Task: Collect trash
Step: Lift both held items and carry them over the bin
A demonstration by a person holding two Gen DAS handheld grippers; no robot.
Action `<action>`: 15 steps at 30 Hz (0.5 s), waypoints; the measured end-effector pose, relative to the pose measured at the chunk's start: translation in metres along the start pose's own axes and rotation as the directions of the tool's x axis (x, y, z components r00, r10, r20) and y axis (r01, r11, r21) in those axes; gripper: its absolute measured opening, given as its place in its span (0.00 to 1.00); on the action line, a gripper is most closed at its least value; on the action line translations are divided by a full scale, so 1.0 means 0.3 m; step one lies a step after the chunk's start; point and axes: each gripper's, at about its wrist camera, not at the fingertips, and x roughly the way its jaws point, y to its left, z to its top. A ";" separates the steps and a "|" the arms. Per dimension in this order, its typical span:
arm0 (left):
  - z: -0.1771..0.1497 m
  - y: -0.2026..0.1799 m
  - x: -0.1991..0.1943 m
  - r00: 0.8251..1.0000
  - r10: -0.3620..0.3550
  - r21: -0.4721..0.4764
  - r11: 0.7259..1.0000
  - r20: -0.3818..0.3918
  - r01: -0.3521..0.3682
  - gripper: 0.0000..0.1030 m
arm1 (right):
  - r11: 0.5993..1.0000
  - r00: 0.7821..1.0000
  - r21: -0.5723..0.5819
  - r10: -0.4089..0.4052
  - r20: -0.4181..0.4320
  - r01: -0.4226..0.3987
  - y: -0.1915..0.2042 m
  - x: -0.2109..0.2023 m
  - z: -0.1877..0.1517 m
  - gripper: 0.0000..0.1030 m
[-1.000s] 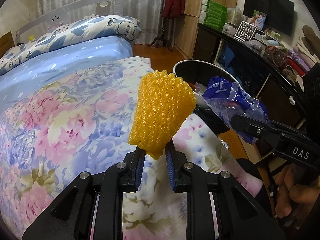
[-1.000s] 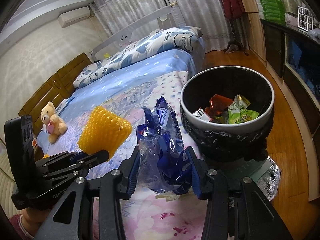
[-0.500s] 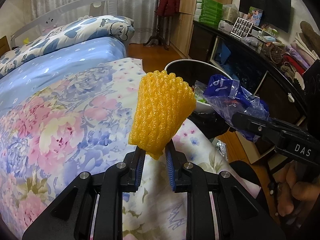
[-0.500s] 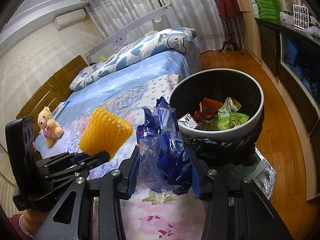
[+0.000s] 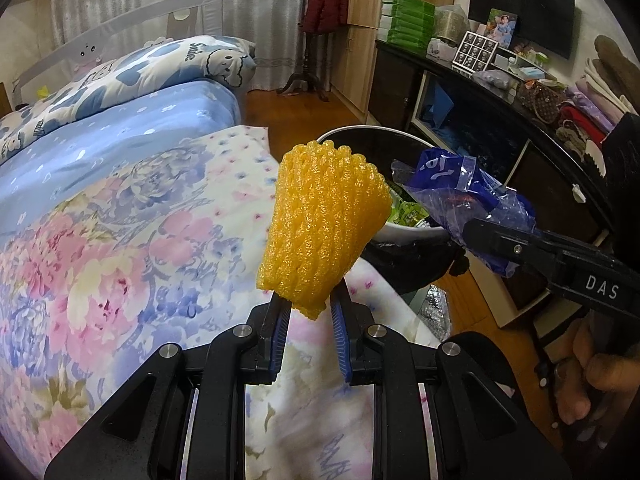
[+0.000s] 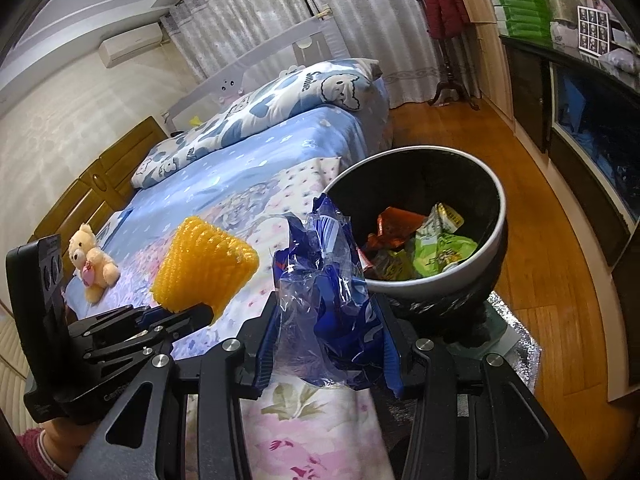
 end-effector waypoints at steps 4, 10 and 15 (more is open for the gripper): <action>0.026 -0.019 0.011 1.000 -0.003 0.012 1.000 0.005 0.003 0.18 | 1.000 1.000 0.006 -0.013 0.000 0.013 -0.028 -0.001 0.026 0.43; 0.062 -0.042 0.030 1.000 -0.005 0.026 1.000 0.006 0.005 0.18 | 0.999 0.999 0.008 -0.032 -0.007 0.032 -0.061 0.005 0.063 0.43; 0.083 -0.061 0.048 1.000 0.002 0.045 0.999 0.002 -0.002 0.18 | 0.999 0.999 0.004 -0.048 -0.013 0.048 -0.079 0.013 0.084 0.43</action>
